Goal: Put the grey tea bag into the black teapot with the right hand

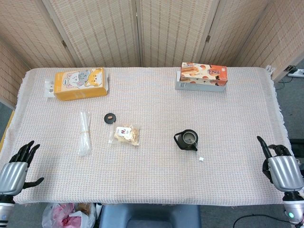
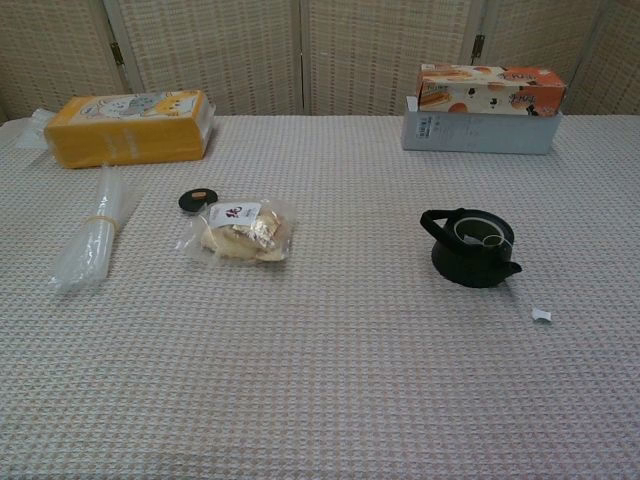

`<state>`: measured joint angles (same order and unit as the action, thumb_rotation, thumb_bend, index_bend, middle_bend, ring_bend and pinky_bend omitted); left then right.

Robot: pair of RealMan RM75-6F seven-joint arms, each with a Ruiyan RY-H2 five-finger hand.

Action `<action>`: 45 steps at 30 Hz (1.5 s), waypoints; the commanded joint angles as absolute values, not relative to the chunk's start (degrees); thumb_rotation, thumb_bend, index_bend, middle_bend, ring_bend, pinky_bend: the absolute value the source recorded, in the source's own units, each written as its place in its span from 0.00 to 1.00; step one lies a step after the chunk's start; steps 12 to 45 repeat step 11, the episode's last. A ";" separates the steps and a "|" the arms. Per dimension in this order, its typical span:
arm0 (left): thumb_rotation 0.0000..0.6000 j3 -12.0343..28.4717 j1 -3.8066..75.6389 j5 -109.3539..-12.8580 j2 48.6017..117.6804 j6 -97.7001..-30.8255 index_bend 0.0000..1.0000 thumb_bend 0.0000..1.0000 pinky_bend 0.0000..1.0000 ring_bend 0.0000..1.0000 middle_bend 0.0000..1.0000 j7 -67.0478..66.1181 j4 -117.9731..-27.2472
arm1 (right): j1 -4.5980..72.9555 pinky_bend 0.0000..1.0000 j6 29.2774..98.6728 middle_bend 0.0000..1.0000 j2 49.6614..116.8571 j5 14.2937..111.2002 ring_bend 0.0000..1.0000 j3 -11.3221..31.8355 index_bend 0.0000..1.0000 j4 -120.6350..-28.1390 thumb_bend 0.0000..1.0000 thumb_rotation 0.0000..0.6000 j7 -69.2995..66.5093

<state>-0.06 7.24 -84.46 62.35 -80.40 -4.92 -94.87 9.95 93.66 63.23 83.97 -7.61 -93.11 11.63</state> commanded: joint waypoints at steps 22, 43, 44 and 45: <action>1.00 -0.21 6.66 -85.03 61.76 -81.05 0.00 0.13 0.25 0.00 0.00 -3.12 -94.42 | 9.99 0.00 86.62 0.00 61.62 85.10 0.00 -5.49 0.00 -92.66 0.00 1.00 8.53; 1.00 -0.21 6.66 -85.03 61.76 -81.05 0.00 0.13 0.25 0.00 0.00 -3.12 -94.42 | 9.99 0.00 86.62 0.00 61.62 85.10 0.00 -5.49 0.00 -92.66 0.00 1.00 8.53; 1.00 -0.21 6.66 -85.03 61.76 -81.05 0.00 0.13 0.25 0.00 0.00 -3.12 -94.42 | 9.99 0.00 86.62 0.00 61.62 85.10 0.00 -5.49 0.00 -92.66 0.00 1.00 8.53; 1.00 -0.21 6.66 -85.03 61.76 -81.05 0.00 0.13 0.25 0.00 0.00 -3.12 -94.42 | 9.99 0.00 86.62 0.00 61.62 85.10 0.00 -5.49 0.00 -92.66 0.00 1.00 8.53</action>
